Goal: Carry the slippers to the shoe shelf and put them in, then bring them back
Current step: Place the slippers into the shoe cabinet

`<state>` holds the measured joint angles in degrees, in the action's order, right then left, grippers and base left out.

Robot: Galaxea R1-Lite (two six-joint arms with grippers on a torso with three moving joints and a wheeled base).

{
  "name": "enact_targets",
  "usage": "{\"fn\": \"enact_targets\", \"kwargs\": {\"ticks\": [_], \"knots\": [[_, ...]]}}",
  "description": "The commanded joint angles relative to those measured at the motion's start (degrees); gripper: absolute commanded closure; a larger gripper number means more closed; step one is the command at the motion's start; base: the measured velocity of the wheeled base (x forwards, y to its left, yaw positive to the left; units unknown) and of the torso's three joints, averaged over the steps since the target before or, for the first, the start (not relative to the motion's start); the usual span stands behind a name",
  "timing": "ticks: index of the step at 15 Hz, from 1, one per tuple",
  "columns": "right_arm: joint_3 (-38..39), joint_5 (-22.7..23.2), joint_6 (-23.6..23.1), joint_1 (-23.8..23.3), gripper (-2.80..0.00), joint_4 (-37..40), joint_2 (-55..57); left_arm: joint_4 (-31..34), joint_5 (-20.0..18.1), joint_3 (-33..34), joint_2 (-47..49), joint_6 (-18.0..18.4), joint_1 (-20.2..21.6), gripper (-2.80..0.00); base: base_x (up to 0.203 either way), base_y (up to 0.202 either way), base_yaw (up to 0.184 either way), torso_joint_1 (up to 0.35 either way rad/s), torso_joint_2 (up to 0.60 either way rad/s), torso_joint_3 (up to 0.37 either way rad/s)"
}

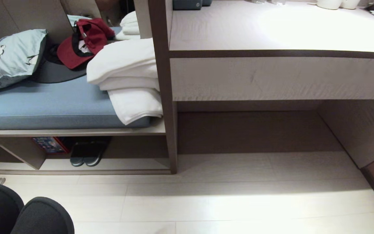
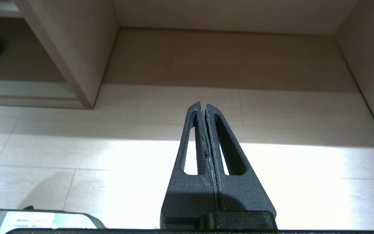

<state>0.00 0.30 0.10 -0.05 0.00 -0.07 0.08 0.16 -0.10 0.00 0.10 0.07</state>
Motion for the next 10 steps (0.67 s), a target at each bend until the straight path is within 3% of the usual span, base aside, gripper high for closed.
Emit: {"fn": "enact_targets", "kwargs": {"ticks": [1,10], "knots": [[0.0,0.05,-0.01,-0.04,0.0,0.0,-0.01,0.01,0.02,0.01,0.09,-0.01,0.01,0.0,0.0,0.0,0.0,0.013,0.0,-0.197],[0.0,0.05,-0.01,-0.04,0.0,0.0,-0.01,0.01,0.02,0.01,0.09,-0.01,0.01,0.0,0.0,0.0,0.0,0.002,0.0,-0.194]]}}
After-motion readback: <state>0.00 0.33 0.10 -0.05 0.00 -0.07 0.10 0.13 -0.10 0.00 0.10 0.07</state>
